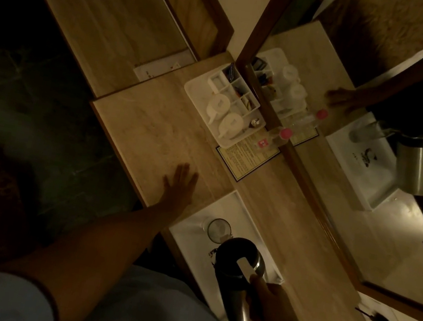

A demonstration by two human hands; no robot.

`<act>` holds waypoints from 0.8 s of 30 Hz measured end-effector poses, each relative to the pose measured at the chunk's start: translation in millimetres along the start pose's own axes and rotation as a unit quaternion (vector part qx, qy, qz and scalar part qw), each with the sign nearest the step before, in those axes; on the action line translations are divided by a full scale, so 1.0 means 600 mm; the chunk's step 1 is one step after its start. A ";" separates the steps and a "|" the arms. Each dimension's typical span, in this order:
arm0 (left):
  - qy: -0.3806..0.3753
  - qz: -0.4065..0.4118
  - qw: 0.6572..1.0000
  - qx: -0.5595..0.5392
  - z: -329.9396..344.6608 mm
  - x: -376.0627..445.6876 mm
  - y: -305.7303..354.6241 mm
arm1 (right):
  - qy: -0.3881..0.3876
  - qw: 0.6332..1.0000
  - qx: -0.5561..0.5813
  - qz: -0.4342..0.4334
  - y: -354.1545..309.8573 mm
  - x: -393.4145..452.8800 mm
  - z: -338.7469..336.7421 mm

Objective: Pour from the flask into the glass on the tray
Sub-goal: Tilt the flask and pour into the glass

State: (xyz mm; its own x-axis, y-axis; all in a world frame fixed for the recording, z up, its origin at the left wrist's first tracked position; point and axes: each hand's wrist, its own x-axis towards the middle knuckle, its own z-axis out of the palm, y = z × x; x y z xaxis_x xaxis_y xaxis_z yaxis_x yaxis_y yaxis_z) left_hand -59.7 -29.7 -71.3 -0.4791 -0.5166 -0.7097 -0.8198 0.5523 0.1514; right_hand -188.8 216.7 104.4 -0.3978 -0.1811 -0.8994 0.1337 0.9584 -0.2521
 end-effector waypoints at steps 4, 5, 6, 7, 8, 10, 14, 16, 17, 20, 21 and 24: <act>-0.001 0.001 1.000 -0.001 0.000 -0.001 -0.001 | -0.001 1.000 0.005 0.000 0.001 0.000 0.000; -0.001 0.002 1.000 0.000 0.000 0.000 -0.001 | -0.002 1.000 0.006 0.001 0.001 0.000 0.000; -0.001 0.002 1.000 0.000 0.000 -0.001 -0.001 | -0.002 1.000 0.006 0.002 0.000 -0.001 0.001; -0.001 0.002 1.000 -0.002 0.000 -0.001 -0.001 | -0.003 1.000 0.006 0.001 0.000 -0.001 0.001; -0.001 0.002 1.000 -0.003 0.000 -0.001 -0.001 | -0.003 1.000 0.004 -0.001 -0.001 -0.001 0.001; -0.002 0.002 1.000 -0.001 0.000 0.000 -0.001 | -0.006 1.000 -0.001 -0.002 -0.004 -0.001 0.001; -0.001 0.003 1.000 0.002 0.000 0.000 -0.001 | -0.010 1.000 0.002 0.001 -0.005 0.001 0.001; -0.001 0.003 1.000 0.002 0.000 0.001 -0.001 | -0.011 1.000 0.005 -0.001 -0.005 0.003 0.002; -0.002 0.004 1.000 0.002 -0.001 0.001 -0.002 | -0.011 1.000 0.005 -0.001 -0.007 0.004 0.002; -0.003 0.004 1.000 0.003 0.000 0.001 -0.002 | -0.011 1.000 -0.003 0.001 -0.011 0.004 0.002; -0.002 0.004 1.000 0.003 0.001 0.000 -0.003 | -0.010 1.000 -0.004 0.000 -0.012 0.004 0.002; 0.002 0.003 1.000 -0.003 0.002 -0.001 -0.003 | 0.003 1.000 -0.029 -0.008 -0.012 0.004 0.004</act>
State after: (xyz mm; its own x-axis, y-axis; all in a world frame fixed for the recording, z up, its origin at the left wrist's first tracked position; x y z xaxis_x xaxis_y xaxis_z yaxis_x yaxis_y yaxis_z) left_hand -57.5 -29.9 -72.1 -0.4847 -0.5157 -0.7065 -0.8191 0.5509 0.1599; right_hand -188.5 208.8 103.4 -0.4047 -0.1957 -0.8933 0.0736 0.9667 -0.2451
